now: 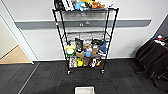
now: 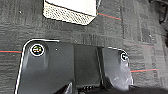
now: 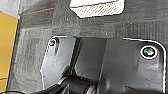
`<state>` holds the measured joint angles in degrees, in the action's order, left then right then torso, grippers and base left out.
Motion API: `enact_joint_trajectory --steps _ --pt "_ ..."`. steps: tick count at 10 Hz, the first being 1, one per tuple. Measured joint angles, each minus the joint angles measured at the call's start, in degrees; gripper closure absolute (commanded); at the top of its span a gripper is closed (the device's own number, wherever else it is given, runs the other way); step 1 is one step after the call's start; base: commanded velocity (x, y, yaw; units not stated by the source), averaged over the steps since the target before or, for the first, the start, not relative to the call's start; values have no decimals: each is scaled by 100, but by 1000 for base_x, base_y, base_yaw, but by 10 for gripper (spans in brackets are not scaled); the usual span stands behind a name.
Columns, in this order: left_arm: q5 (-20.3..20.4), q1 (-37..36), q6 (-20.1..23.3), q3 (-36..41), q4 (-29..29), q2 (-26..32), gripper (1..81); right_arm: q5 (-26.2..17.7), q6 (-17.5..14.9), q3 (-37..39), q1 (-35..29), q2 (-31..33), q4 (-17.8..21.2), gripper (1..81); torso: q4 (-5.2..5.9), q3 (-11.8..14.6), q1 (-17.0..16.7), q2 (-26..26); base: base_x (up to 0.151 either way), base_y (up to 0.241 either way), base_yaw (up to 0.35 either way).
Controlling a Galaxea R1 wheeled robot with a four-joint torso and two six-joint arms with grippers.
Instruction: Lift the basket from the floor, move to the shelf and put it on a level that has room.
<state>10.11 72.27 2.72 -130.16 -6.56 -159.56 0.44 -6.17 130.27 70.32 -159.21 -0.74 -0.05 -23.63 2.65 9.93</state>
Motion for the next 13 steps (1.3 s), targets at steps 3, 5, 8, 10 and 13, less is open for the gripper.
enact_joint_trajectory --steps 3,5,8,10,13 --pt "-2 4 0 -2 2 -13 10 0 0 5 2 -5 0 10 0 0 0 0 115 0 0" --pt "-2 0 0 -2 2 -11 10 0 0 11 2 -7 0 10 0 0 0 0 108 0 0" --pt "-5 4 0 -5 0 -9 10 2 0 99 40 -49 0 10 0 0 2 0 91 0 0" --pt "-2 2 0 -5 2 -9 10 9 0 112 44 -49 0 10 0 0 2 0 38 0 0" --pt "4 4 2 -5 2 -11 10 16 0 115 38 -50 0 10 0 0 2 -2 0 0 0"
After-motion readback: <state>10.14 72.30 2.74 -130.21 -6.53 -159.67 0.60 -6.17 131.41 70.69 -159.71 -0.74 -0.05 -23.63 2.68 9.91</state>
